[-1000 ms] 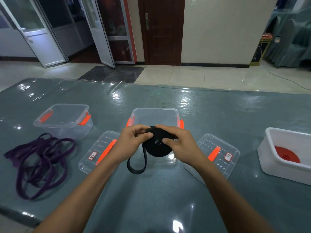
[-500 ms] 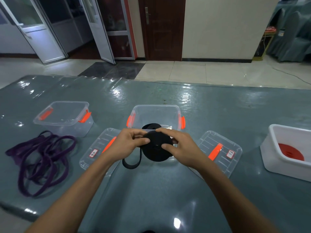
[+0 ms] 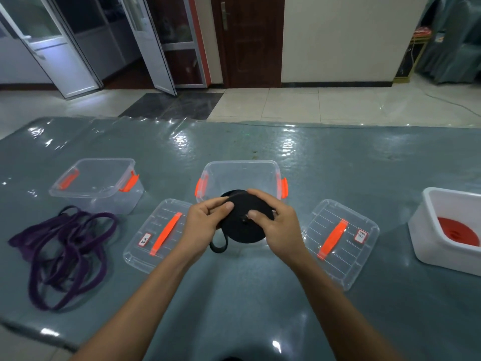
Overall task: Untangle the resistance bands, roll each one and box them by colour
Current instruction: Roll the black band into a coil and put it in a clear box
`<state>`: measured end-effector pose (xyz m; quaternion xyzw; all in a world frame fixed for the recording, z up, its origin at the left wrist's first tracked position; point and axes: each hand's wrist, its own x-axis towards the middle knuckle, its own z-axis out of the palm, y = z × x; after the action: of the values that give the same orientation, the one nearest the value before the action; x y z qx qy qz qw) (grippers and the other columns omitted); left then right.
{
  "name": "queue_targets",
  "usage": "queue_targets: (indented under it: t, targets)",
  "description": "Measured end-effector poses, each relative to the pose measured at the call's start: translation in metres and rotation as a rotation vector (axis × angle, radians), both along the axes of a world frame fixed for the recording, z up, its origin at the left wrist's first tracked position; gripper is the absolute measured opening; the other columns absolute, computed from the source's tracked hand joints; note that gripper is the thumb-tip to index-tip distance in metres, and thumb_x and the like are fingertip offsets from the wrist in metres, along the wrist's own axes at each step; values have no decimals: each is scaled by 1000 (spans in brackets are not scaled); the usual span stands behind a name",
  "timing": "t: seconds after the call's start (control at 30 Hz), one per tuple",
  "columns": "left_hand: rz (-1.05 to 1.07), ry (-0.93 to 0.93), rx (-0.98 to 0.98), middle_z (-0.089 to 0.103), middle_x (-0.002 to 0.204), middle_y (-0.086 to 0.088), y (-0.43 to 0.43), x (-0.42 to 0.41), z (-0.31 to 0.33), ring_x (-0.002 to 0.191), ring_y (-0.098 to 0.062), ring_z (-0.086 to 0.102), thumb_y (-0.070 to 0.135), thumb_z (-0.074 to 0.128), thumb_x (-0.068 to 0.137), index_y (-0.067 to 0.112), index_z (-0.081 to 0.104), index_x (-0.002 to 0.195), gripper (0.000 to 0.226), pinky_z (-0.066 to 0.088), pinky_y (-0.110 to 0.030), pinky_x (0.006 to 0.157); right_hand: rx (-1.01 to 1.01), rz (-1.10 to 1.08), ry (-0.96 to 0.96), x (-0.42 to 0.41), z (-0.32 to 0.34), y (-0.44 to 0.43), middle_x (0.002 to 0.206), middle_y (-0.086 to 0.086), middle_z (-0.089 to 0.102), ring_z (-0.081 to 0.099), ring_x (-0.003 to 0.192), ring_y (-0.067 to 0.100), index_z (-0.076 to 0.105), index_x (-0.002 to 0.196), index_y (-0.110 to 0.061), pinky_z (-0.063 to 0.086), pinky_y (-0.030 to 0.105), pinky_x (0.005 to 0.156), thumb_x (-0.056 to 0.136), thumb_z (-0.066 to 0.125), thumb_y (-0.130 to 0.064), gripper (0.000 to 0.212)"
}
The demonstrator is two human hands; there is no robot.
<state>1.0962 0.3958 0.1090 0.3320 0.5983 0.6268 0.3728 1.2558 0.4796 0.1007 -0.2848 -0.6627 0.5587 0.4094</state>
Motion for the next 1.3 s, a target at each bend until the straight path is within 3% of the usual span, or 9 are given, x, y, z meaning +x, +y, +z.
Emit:
queue_targets:
  t: [0.13, 0.33, 0.47, 0.53, 0.67, 0.77, 0.93, 1.03, 1.3]
  targets:
    - [39, -40, -32, 76, 103, -20, 2, -1, -12, 92, -28, 74, 7, 64, 95, 0, 72, 116, 23, 60, -32, 82, -18, -15, 6, -4, -12, -8, 120, -12, 71, 65, 115, 8, 68, 128, -23, 53, 34, 101, 88, 67, 2, 47]
    - [22, 65, -81, 79, 96, -10, 6, -22, -15, 90, -21, 76, 5, 67, 93, 8, 75, 108, 17, 58, -26, 79, 329, 85, -291, 3, -20, 10, 135, -5, 63, 60, 121, 10, 53, 144, -24, 51, 30, 102, 91, 68, -7, 58]
    - [6, 79, -82, 80, 92, -4, 17, -31, -13, 86, -15, 75, 6, 69, 93, 11, 76, 104, 14, 57, -23, 80, 58, 132, -229, -2, -16, 22, 120, -3, 68, 69, 102, 21, 60, 137, -31, 63, 35, 68, 88, 66, 4, 61]
    - [64, 51, -55, 79, 92, -4, 24, -32, -17, 84, -16, 72, 8, 67, 94, 8, 75, 105, 13, 57, -27, 80, -99, 90, -110, -8, -13, 25, 114, -1, 70, 72, 98, 24, 67, 128, -34, 63, 36, 61, 86, 64, 9, 60]
    - [183, -47, -23, 75, 85, -1, 36, -24, -32, 72, -16, 65, 22, 60, 101, 14, 75, 107, 18, 51, -30, 64, -324, 22, 57, -21, -18, 30, 114, 9, 72, 74, 95, 25, 67, 120, -41, 63, 39, 61, 89, 65, 8, 58]
    - [248, -153, 0, 78, 97, -5, 44, -23, -42, 88, -16, 72, 23, 56, 104, 17, 75, 106, 20, 58, -29, 73, -415, 10, 44, -36, -27, 26, 116, 9, 69, 74, 96, 24, 62, 132, -31, 63, 38, 63, 91, 66, 5, 55]
    - [224, -168, -84, 78, 99, -6, 54, -45, -54, 88, -15, 73, 19, 55, 103, 12, 74, 111, 20, 58, -26, 72, -154, 33, -179, -44, -31, 37, 117, -12, 63, 68, 94, 8, 51, 138, -39, 60, 23, 62, 89, 66, 4, 67]
    - [197, -198, -106, 77, 96, -4, 71, -56, -53, 85, -13, 72, 20, 54, 104, 12, 73, 110, 21, 57, -23, 68, -161, 9, -160, -54, -32, 52, 118, -8, 64, 69, 96, 15, 57, 127, -46, 61, 27, 63, 87, 66, 6, 66]
    - [413, -153, -254, 65, 123, -13, 151, -78, -71, 116, -29, 63, 25, 46, 106, 11, 56, 126, 27, 53, -48, 100, -547, -102, -38, -98, -46, 107, 119, 15, 67, 76, 84, 23, 61, 136, -21, 63, 42, 65, 87, 61, 15, 61]
